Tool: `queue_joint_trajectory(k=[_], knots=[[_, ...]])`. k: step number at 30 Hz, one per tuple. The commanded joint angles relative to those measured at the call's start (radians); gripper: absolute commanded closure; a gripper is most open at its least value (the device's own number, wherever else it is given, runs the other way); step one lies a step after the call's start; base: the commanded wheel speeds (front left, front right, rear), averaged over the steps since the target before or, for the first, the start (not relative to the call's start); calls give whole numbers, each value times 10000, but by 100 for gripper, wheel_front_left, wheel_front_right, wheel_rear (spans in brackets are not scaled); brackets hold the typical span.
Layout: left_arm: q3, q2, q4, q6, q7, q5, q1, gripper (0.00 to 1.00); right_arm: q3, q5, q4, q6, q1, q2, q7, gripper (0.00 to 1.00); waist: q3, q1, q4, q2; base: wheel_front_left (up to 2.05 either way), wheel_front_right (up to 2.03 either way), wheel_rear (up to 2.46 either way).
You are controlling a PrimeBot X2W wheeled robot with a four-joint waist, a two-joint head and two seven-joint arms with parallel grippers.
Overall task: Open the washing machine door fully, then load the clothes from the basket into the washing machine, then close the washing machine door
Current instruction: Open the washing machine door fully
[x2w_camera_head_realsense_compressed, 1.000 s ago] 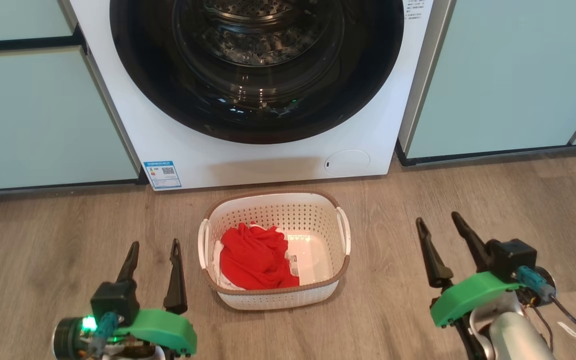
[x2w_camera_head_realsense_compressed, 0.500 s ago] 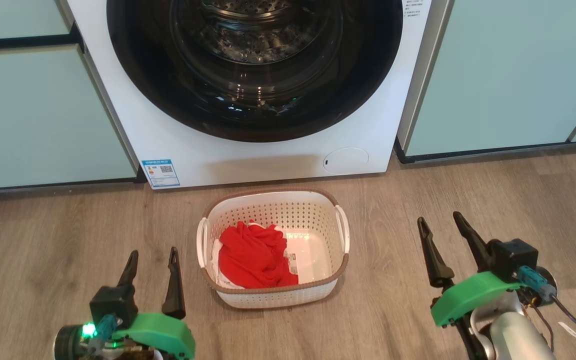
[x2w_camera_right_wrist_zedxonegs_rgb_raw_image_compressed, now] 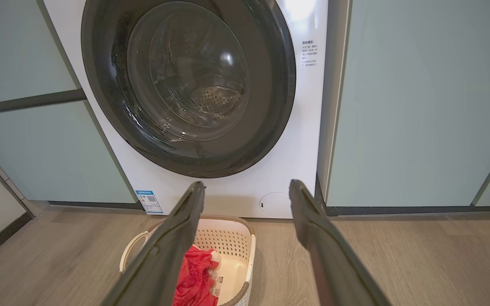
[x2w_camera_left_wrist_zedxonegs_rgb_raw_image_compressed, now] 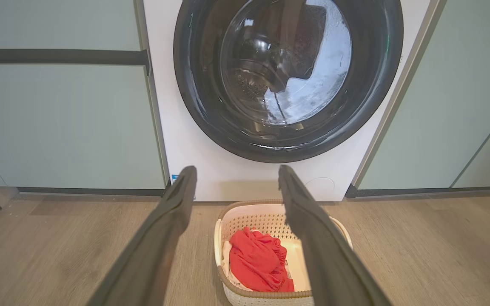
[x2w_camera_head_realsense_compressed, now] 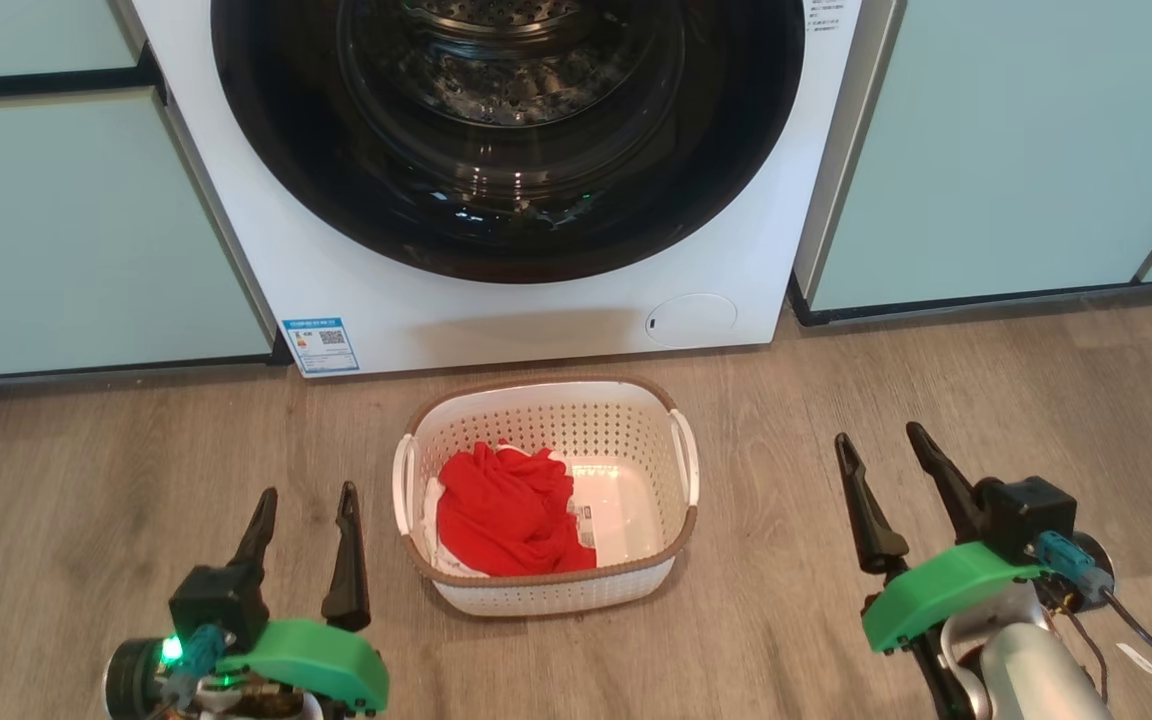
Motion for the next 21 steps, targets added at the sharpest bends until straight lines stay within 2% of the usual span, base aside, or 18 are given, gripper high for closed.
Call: queue_joint_trajectory(k=[1,7,21], knots=[[319,-14,-382,15,-126,9,-398,0,249,36,-380,-2,-541,-112,-105,0,-2,0,16,0,55,55,-110],[309,-14,-366,16,-126,-15,-345,0,300,41,-371,-2,-528,-112,-105,0,-10,0,45,0,82,82,-165],[328,-14,-347,-37,-126,-21,-352,0,281,17,-301,-2,-592,-112,-105,0,-14,0,0,0,122,122,-244]])
